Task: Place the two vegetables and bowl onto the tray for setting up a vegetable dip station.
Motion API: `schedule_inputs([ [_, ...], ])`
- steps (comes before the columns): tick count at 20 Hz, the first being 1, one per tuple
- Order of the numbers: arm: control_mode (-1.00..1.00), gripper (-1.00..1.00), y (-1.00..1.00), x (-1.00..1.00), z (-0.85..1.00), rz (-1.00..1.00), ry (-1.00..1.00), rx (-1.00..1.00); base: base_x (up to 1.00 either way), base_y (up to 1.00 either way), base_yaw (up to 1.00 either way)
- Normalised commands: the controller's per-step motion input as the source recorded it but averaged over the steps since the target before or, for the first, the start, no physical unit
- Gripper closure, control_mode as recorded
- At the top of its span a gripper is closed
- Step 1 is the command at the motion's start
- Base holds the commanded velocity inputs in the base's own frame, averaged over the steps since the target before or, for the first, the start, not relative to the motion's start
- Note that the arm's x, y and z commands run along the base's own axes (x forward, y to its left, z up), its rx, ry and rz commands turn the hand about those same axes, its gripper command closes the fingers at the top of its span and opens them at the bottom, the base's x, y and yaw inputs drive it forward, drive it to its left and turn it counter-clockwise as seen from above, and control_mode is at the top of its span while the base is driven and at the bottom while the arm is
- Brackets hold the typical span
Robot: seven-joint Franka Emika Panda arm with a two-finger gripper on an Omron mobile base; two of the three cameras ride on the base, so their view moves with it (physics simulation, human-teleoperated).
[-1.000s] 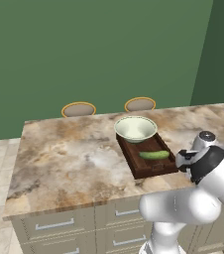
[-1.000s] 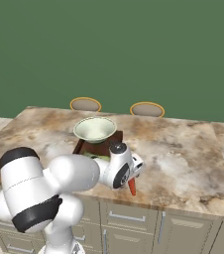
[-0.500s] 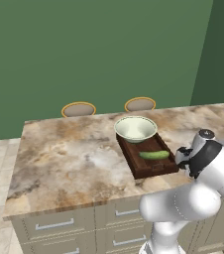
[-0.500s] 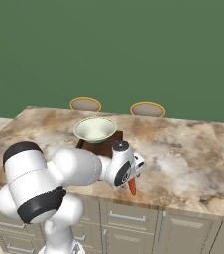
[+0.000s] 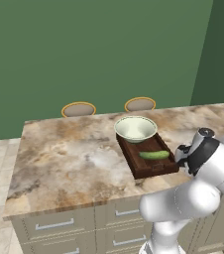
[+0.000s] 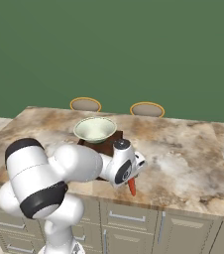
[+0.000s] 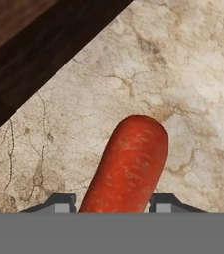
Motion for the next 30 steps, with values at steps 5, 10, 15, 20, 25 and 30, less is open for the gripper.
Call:
schedule_inputs([
  [5,-1.0,1.0,0.0,0.03,0.02,0.0,0.0,0.0,0.0,0.0,0.0],
  [10,-1.0,1.0,-0.01,0.0,0.2,0.0,0.0,0.0,0.0,0.0,0.0],
  [15,-1.0,1.0,-0.01,0.0,0.32,0.0,0.0,0.0,0.0,0.0,0.0],
  [20,-1.0,1.0,0.0,0.0,0.43,0.01,0.0,0.0,0.0,0.0,0.0],
  [25,-1.0,1.0,0.0,0.0,0.42,0.03,0.0,0.0,0.0,0.0,0.0],
  [30,-1.0,1.0,0.0,0.0,0.31,0.08,0.0,0.0,0.0,0.0,0.0],
])
